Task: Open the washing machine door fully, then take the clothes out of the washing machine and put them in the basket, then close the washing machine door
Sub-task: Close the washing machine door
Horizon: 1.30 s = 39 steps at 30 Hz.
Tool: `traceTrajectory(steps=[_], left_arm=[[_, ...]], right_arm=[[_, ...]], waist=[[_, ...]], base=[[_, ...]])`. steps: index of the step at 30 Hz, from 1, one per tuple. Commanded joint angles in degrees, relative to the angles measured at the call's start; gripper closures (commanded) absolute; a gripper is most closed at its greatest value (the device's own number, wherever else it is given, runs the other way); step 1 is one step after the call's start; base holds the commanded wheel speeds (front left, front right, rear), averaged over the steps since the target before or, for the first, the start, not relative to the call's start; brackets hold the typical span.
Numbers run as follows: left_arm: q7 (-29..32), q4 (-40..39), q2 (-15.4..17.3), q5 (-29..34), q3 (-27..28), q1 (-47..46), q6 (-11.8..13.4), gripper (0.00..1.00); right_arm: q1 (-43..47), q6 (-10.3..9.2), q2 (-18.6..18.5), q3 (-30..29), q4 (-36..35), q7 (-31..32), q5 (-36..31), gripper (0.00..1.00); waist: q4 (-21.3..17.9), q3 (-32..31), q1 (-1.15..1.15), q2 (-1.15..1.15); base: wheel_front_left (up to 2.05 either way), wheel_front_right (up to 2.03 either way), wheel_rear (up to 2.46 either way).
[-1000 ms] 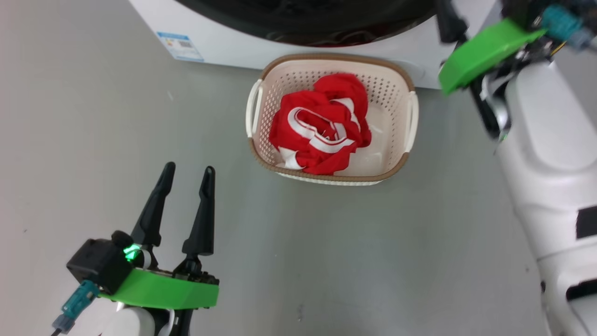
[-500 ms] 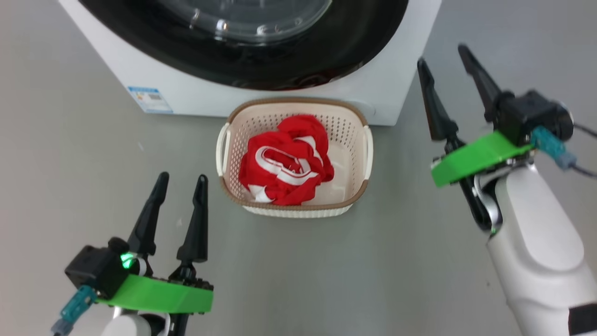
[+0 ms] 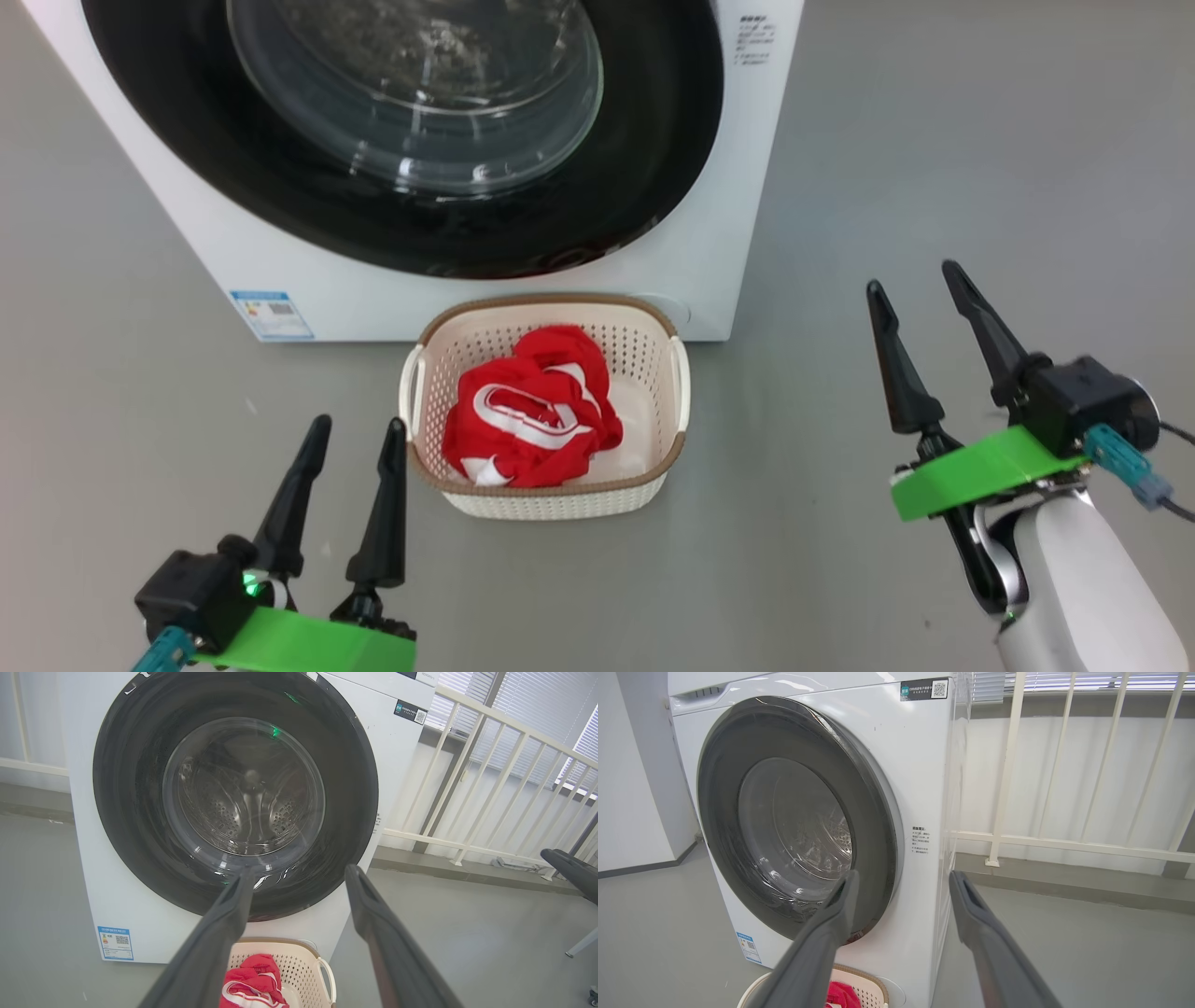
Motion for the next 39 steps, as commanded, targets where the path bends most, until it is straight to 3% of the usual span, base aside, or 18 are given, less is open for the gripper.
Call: traceTrajectory(steps=[1, 20, 39], left_arm=[[-0.69, -1.45, 1.08, 0.52, 2.48, 0.22, 0.56, 0.0], [-0.69, -3.34, 1.75, 2.4, 7.31, 6.93, 0.58, 0.0], [-0.69, -3.92, 1.42, 3.18, 9.8, 9.57, 0.76, 0.0]], right_arm=[[1.21, -0.06, 0.38, 0.45, -2.53, -0.31, 0.71, 0.0], [16.65, -0.06, 0.38, -2.24, -11.63, -0.31, -0.72, 0.0], [21.88, -0.06, 0.38, -1.23, -14.73, -0.31, -0.72, 0.0]], waist=[[-1.88, -2.53, 0.0, 0.0], [-3.4, -8.38, 0.0, 0.0], [-4.82, -10.06, 0.0, 0.0]], base=[[0.0, 0.0, 0.0], [0.0, 0.0, 0.0], [0.0, 0.0, 0.0]])
